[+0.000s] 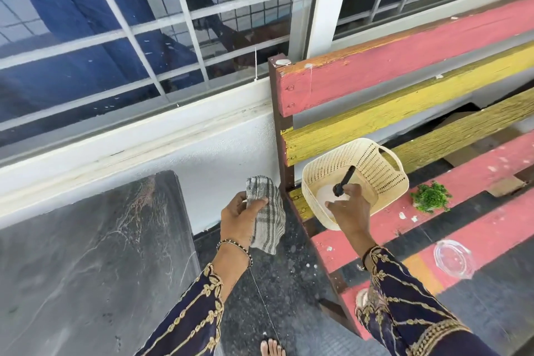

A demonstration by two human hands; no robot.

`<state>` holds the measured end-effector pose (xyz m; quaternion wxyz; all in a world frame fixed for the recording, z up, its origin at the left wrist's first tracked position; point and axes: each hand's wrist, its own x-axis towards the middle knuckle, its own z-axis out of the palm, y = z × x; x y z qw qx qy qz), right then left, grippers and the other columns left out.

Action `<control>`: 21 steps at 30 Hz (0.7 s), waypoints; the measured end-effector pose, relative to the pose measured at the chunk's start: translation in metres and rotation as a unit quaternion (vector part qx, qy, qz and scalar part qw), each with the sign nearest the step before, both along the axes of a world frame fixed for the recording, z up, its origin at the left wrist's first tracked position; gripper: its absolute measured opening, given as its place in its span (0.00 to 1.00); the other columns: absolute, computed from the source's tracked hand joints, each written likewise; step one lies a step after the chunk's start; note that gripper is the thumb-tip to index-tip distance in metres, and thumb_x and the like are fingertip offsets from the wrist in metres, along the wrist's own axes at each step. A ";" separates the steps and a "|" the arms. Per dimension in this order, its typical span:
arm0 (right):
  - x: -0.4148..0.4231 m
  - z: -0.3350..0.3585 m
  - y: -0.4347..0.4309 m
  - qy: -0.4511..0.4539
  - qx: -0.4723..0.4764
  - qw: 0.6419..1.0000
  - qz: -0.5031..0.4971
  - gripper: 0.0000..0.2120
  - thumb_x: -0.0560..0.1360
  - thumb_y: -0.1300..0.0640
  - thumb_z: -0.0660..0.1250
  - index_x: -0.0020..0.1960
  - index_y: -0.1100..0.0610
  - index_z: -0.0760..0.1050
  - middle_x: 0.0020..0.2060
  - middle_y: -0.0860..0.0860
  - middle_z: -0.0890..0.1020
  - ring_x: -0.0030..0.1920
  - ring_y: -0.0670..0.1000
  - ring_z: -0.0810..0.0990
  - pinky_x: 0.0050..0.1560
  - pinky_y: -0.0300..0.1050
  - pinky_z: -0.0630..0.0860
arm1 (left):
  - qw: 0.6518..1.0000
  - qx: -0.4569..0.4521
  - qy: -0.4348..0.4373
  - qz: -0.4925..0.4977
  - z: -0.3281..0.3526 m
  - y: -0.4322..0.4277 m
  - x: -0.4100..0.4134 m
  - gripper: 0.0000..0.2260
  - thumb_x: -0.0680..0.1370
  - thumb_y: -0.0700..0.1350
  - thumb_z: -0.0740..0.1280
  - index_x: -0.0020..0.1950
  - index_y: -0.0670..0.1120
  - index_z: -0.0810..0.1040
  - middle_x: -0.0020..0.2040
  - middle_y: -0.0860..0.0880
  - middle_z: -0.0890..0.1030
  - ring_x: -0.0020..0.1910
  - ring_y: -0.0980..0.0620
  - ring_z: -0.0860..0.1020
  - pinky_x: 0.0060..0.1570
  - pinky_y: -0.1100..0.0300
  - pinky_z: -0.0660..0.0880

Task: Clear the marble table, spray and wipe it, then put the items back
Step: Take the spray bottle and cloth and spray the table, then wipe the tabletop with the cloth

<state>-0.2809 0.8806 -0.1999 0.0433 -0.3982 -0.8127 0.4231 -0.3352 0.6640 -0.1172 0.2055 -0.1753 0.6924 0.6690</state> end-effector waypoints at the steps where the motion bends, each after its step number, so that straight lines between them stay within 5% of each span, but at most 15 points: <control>1: 0.003 0.007 -0.012 0.007 -0.004 1.000 0.006 0.23 0.73 0.64 0.76 0.64 0.64 0.71 0.60 0.58 0.81 0.47 0.52 0.80 0.49 0.45 0.78 | 1.000 0.005 0.001 0.002 0.004 -0.005 0.004 0.05 0.70 0.38 0.74 0.37 0.46 0.80 0.39 0.41 0.82 0.40 0.46 0.78 0.46 0.51 0.74; 4: 0.014 0.035 -0.052 0.042 -0.040 0.998 0.024 0.14 0.76 0.60 0.74 0.60 0.61 0.77 0.49 0.49 0.83 0.41 0.46 0.81 0.43 0.32 0.77 | 1.000 0.017 0.003 0.016 0.015 -0.020 0.015 0.07 0.69 0.38 0.75 0.36 0.47 0.80 0.38 0.41 0.82 0.39 0.45 0.78 0.46 0.49 0.75; 7: 0.026 0.063 -0.106 0.094 -0.133 0.984 0.076 0.10 0.78 0.52 0.73 0.54 0.57 0.81 0.46 0.51 0.86 0.41 0.47 0.86 0.45 0.45 0.85 | 0.999 0.030 0.012 0.032 0.030 -0.039 0.032 0.07 0.69 0.36 0.74 0.37 0.46 0.80 0.36 0.43 0.83 0.36 0.47 0.80 0.43 0.54 0.77; 11: 0.038 0.100 -0.184 0.131 -0.174 0.969 0.115 0.21 0.75 0.33 0.64 0.50 0.49 0.83 0.45 0.47 0.87 0.49 0.48 0.86 0.53 0.51 0.80 | 0.997 0.052 0.039 0.051 0.058 -0.072 0.065 0.06 0.72 0.33 0.70 0.37 0.42 0.78 0.29 0.49 0.81 0.29 0.53 0.77 0.30 0.67 0.75; 16: 0.075 0.155 -0.279 0.147 -0.294 0.938 0.107 0.21 0.78 0.38 0.66 0.48 0.57 0.82 0.40 0.51 0.88 0.43 0.49 0.87 0.43 0.42 0.82 | 0.990 0.098 0.038 0.089 0.098 -0.149 0.118 0.06 0.74 0.41 0.69 0.37 0.44 0.80 0.34 0.44 0.81 0.34 0.49 0.80 0.38 0.60 0.77; 21: 0.121 0.186 -0.385 0.123 -0.339 0.915 0.180 0.21 0.72 0.38 0.75 0.50 0.55 0.81 0.45 0.59 0.87 0.45 0.61 0.88 0.47 0.62 0.85 | 0.980 0.169 -0.008 0.106 0.131 -0.263 0.179 0.15 0.77 0.53 0.63 0.44 0.44 0.84 0.37 0.46 0.84 0.30 0.52 0.80 0.32 0.60 0.75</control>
